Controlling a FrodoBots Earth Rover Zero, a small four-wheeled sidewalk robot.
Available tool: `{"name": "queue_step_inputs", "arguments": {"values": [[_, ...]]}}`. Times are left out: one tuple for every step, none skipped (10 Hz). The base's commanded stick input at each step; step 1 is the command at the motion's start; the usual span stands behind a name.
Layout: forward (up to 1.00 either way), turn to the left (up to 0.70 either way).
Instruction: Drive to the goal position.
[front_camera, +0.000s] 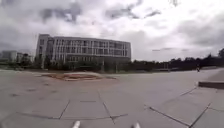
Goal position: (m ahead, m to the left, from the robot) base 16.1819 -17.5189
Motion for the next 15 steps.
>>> {"name": "queue_step_inputs", "arguments": {"values": [[0.10, 0.00], [0.00, 0.00], [0.00, 0.00], [0.74, 0.00], [1.00, 0.00], [1.00, 0.00], [1.00, -0.11], [1.00, -0.24], [1.00, -0.32], [1.00, -0.32], [1.00, -0.32], [0.91, -0.29], [0.59, -0.41], [0.14, -0.72], [0.00, -0.82]]}}
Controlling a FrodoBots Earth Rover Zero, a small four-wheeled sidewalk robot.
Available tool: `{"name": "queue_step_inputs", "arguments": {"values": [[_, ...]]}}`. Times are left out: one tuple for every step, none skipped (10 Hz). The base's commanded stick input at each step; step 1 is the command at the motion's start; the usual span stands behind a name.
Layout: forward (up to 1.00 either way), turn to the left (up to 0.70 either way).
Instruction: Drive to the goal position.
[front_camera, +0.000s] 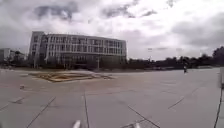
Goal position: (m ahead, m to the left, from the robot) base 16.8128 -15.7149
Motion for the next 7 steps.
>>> {"name": "queue_step_inputs", "arguments": {"values": [[0.00, -0.84], [0.00, -0.84], [0.00, -0.83], [0.00, -0.55], [0.00, 0.00], [0.00, 0.00], [0.00, 0.00]]}}
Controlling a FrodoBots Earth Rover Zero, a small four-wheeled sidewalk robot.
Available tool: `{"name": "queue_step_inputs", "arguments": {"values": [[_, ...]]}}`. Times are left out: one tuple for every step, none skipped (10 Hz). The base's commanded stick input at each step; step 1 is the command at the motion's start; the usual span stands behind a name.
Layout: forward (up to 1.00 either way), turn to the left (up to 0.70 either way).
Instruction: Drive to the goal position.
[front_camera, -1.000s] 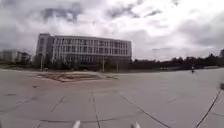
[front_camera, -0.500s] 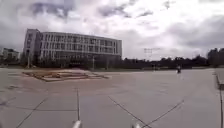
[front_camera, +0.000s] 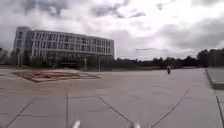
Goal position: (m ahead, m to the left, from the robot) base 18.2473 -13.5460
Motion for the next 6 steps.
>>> {"name": "queue_step_inputs", "arguments": {"values": [[0.00, 0.00], [0.00, 0.00], [0.00, 0.00], [0.00, 0.00], [0.00, 0.00], [0.00, 0.00]]}}
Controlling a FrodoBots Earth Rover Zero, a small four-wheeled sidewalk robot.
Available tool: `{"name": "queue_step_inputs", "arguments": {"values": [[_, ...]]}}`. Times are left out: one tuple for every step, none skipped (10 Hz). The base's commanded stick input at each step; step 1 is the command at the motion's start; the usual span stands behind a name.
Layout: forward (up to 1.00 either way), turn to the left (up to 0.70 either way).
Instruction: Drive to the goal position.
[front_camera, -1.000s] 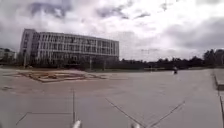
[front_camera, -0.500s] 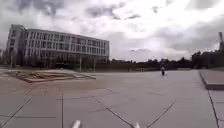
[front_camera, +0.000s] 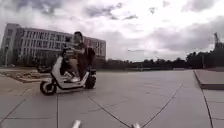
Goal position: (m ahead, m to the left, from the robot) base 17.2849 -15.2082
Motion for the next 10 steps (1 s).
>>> {"name": "queue_step_inputs", "arguments": {"values": [[0.58, 0.00], [1.00, 0.00], [1.00, 0.00], [1.00, 0.00], [1.00, 0.00], [1.00, 0.00], [1.00, -0.09], [1.00, -0.23], [1.00, -0.27], [1.00, 0.00]]}}
